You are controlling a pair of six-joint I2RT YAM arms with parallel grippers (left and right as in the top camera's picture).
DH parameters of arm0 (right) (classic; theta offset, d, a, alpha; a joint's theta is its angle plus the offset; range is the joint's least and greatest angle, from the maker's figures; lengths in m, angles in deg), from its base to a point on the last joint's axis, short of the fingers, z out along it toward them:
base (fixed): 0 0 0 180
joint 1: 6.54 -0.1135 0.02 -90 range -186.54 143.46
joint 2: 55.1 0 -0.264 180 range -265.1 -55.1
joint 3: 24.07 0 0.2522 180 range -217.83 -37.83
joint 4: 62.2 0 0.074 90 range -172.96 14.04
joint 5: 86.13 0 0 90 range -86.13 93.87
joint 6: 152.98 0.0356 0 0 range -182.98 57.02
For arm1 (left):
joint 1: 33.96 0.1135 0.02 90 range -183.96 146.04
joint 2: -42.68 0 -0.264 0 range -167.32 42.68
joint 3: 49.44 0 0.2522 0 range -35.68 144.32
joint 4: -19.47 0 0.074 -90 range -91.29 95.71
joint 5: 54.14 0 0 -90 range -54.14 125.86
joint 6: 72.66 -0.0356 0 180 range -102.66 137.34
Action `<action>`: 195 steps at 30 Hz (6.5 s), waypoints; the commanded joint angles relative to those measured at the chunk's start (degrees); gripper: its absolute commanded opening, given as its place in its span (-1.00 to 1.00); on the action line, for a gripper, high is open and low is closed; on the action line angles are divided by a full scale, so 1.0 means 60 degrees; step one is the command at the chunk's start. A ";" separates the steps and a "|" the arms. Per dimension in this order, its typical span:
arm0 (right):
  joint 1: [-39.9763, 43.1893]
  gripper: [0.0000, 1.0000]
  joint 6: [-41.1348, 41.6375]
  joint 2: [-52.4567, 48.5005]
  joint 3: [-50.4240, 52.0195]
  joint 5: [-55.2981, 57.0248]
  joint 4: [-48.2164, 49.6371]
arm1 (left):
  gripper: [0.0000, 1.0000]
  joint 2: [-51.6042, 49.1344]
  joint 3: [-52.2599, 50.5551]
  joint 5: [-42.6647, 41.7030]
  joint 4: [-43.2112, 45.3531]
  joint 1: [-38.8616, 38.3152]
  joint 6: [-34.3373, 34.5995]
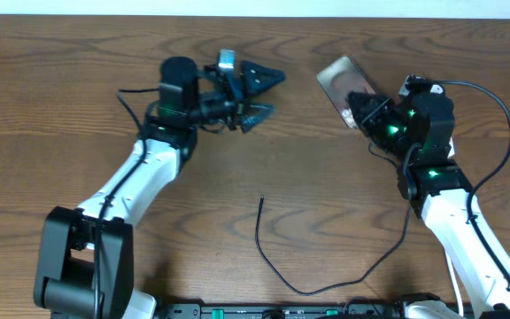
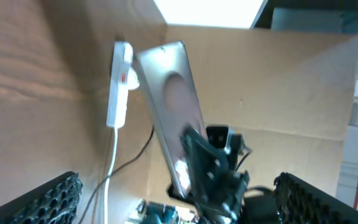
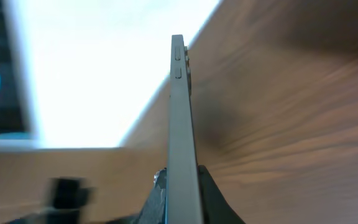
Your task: Plug charger to phone and switch on socket
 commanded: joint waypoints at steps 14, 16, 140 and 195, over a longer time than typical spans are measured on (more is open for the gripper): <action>-0.2477 -0.97 0.5566 0.0095 -0.0189 0.0251 0.2262 | 0.93 0.0175 0.0229 -0.0175 0.2062 0.0747 0.1242; -0.2565 -0.98 0.5238 0.0095 -0.0189 0.0204 0.2346 | 0.93 0.0175 0.0229 0.0036 0.2058 0.0743 0.1614; -0.5504 0.95 -0.5158 -0.4648 -0.4113 -0.0098 -0.6703 | -0.86 0.0171 0.0135 -0.5461 0.1665 0.5107 -0.6685; -0.7155 0.48 -0.1555 -0.4929 -0.2754 0.4073 -0.7552 | -0.86 0.0153 0.0007 -0.5461 0.1508 0.5104 -0.6685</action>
